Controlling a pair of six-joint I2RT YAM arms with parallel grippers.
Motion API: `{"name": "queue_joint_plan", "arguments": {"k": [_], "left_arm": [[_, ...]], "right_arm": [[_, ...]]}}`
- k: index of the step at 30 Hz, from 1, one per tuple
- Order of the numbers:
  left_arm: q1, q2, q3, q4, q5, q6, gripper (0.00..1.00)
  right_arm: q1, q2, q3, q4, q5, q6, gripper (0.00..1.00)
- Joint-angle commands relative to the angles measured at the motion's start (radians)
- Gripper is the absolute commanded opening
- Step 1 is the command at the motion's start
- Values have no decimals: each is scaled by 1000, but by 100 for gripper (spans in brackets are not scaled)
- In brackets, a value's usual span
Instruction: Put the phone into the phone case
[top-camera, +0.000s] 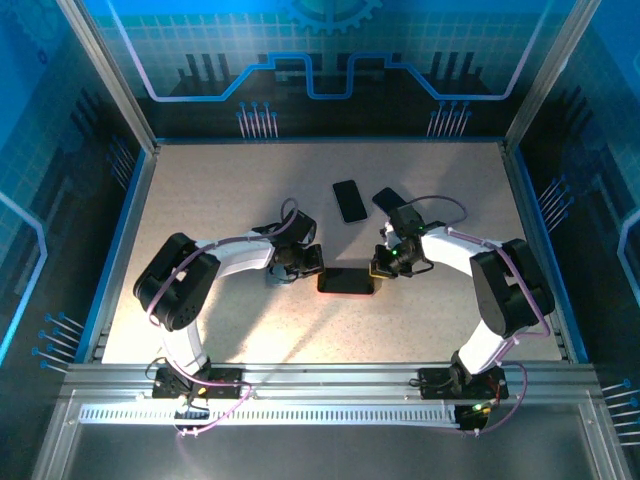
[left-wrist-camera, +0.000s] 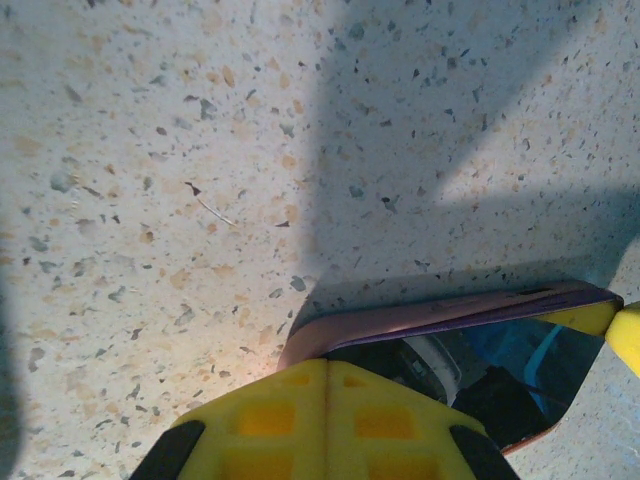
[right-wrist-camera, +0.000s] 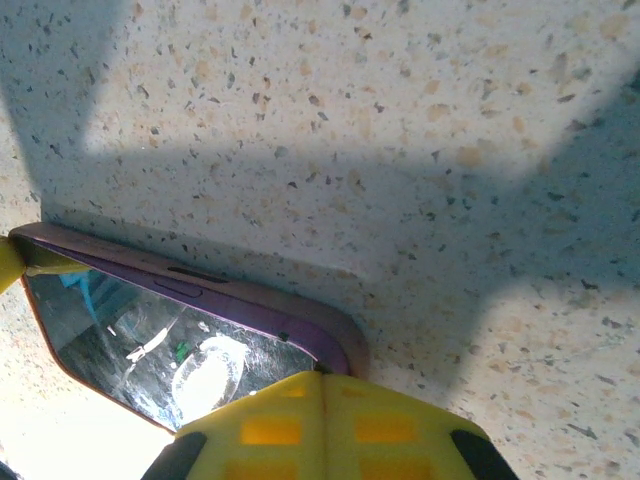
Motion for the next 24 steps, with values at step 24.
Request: {"name": "queue_joint_plan", "arguments": {"k": [24], "left_arm": [[-2,104,18,-81,-42,-1,3]], "right_arm": [[181,-45,-151,26,151,107,0]]}}
